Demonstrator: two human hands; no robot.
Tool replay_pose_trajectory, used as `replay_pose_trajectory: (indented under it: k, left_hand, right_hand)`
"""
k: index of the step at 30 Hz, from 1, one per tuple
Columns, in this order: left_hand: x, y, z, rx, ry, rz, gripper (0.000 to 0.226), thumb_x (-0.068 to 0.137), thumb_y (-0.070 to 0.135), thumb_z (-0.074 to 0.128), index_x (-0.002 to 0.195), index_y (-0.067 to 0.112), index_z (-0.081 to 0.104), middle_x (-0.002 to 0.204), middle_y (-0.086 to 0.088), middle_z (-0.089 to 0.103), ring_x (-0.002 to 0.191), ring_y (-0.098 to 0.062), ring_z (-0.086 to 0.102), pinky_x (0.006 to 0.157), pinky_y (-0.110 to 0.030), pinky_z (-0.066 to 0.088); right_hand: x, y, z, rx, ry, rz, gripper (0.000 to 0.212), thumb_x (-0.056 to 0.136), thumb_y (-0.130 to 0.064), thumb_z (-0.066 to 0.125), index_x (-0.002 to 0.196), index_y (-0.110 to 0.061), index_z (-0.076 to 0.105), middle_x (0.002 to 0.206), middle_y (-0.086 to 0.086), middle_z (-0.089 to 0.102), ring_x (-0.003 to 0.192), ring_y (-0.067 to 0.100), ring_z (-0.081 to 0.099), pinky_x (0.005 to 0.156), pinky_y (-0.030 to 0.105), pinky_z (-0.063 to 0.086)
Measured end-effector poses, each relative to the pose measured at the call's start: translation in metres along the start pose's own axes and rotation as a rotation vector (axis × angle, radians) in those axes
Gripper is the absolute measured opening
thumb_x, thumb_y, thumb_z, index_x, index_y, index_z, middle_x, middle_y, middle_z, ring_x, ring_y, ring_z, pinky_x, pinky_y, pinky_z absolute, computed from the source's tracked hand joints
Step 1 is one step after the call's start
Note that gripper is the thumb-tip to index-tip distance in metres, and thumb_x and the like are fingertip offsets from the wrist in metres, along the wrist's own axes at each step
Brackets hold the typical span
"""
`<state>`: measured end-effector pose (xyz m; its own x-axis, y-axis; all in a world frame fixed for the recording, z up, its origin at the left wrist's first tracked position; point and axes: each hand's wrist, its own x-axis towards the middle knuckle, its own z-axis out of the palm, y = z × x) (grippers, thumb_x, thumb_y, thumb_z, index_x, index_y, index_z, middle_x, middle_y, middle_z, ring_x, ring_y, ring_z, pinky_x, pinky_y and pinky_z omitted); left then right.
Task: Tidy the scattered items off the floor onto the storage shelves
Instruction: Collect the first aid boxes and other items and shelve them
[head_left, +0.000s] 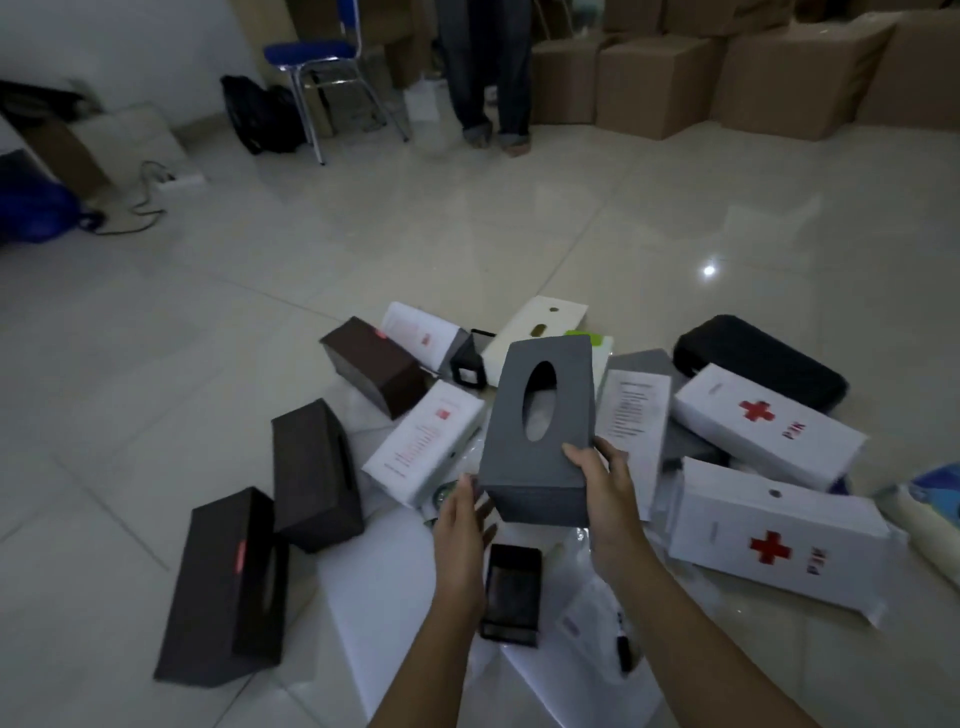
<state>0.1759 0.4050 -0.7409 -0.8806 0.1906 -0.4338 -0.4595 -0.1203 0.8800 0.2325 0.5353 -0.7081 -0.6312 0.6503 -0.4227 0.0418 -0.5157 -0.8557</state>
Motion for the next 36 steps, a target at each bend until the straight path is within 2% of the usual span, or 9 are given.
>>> replay_pose_trajectory:
  k: [2, 5, 10, 13, 16, 21, 27, 32, 36]
  left_hand:
    - [0.024, 0.000, -0.031, 0.017, 0.152, 0.060, 0.036, 0.094, 0.038, 0.059, 0.118, 0.012, 0.063, 0.117, -0.013, 0.067, 0.109, -0.028, 0.063, 0.099, -0.045, 0.049]
    - [0.060, 0.009, -0.072, 0.093, 0.476, 0.117, 0.064, 0.084, 0.030, 0.075, 0.136, 0.006, 0.047, 0.133, -0.013, 0.054, 0.121, -0.028, 0.053, 0.105, -0.046, 0.044]
    - [0.108, 0.027, -0.122, 0.482, 0.826, 0.126, 0.096, 0.069, 0.034, 0.086, 0.145, 0.008, 0.033, 0.154, -0.020, 0.021, 0.141, -0.038, 0.020, 0.113, -0.053, 0.028]
    - [0.128, 0.024, -0.139, 0.631, 0.761, 0.056, 0.101, 0.065, 0.043, 0.087, 0.145, 0.015, 0.031, 0.155, -0.017, 0.017, 0.140, -0.037, 0.019, 0.110, -0.055, 0.027]
    - [0.139, 0.012, -0.148, 0.633, 0.740, 0.047, 0.096, 0.066, 0.037, 0.086, 0.143, 0.025, 0.030, 0.151, -0.019, 0.017, 0.134, -0.041, 0.025, 0.107, -0.055, 0.032]
    - [0.137, 0.012, -0.161, 0.409, 0.753, 0.083, 0.106, 0.065, 0.029, 0.089, 0.146, 0.022, 0.022, 0.143, -0.025, 0.030, 0.121, -0.047, 0.044, 0.102, -0.054, 0.042]
    - [0.098, 0.035, -0.147, 0.032, 0.833, 0.096, 0.110, 0.060, 0.042, 0.091, 0.146, 0.011, 0.030, 0.144, -0.013, 0.040, 0.127, -0.031, 0.047, 0.108, -0.043, 0.042]
    - [0.043, 0.041, -0.101, -0.236, 0.587, -0.046, 0.063, 0.077, 0.045, 0.077, 0.123, 0.009, 0.054, 0.118, -0.006, 0.063, 0.096, -0.019, 0.063, 0.092, -0.042, 0.053]
    - [0.015, 0.036, -0.061, -0.390, 0.353, -0.053, 0.040, 0.087, 0.040, 0.068, 0.113, 0.011, 0.061, 0.111, -0.008, 0.069, 0.097, -0.022, 0.067, 0.090, -0.045, 0.056]
  right_hand:
    - [0.000, 0.009, 0.025, 0.010, -0.021, 0.012, 0.048, 0.084, -0.033, 0.070, 0.128, -0.026, 0.055, 0.118, 0.003, 0.066, 0.101, 0.022, 0.064, 0.082, 0.040, 0.054]
    - [0.003, 0.021, 0.054, 0.002, -0.059, 0.020, 0.060, 0.063, -0.050, 0.076, 0.120, -0.034, 0.062, 0.114, -0.001, 0.070, 0.104, 0.024, 0.067, 0.094, 0.053, 0.053]
    - [0.009, 0.034, 0.081, 0.059, -0.075, 0.040, 0.052, 0.071, -0.040, 0.075, 0.119, -0.025, 0.063, 0.111, 0.003, 0.071, 0.098, 0.023, 0.068, 0.087, 0.047, 0.055]
    - [0.011, 0.041, 0.082, 0.071, -0.095, 0.030, 0.033, 0.085, -0.026, 0.068, 0.118, -0.020, 0.064, 0.108, 0.002, 0.071, 0.090, 0.017, 0.068, 0.074, 0.037, 0.054]
    - [0.013, 0.047, 0.076, 0.043, -0.118, 0.043, 0.057, 0.074, -0.034, 0.073, 0.128, -0.023, 0.060, 0.116, 0.002, 0.069, 0.101, 0.021, 0.068, 0.085, 0.044, 0.055]
    - [0.015, 0.051, 0.059, 0.013, -0.086, 0.053, 0.048, 0.083, -0.029, 0.072, 0.129, -0.027, 0.058, 0.119, 0.001, 0.068, 0.108, 0.024, 0.065, 0.099, 0.054, 0.049]
    - [0.010, 0.037, 0.044, 0.011, -0.087, 0.016, 0.041, 0.087, -0.022, 0.067, 0.128, -0.024, 0.058, 0.118, 0.004, 0.068, 0.104, 0.023, 0.066, 0.095, 0.048, 0.052]
    - [0.001, 0.023, 0.037, 0.020, -0.098, -0.006, 0.040, 0.084, -0.031, 0.068, 0.122, -0.022, 0.062, 0.117, 0.006, 0.069, 0.105, 0.024, 0.066, 0.093, 0.048, 0.053]
    - [-0.004, -0.016, 0.021, 0.195, -0.145, 0.031, 0.018, 0.091, -0.028, 0.056, 0.103, -0.018, 0.065, 0.096, 0.003, 0.072, 0.092, 0.021, 0.065, 0.086, 0.042, 0.048]
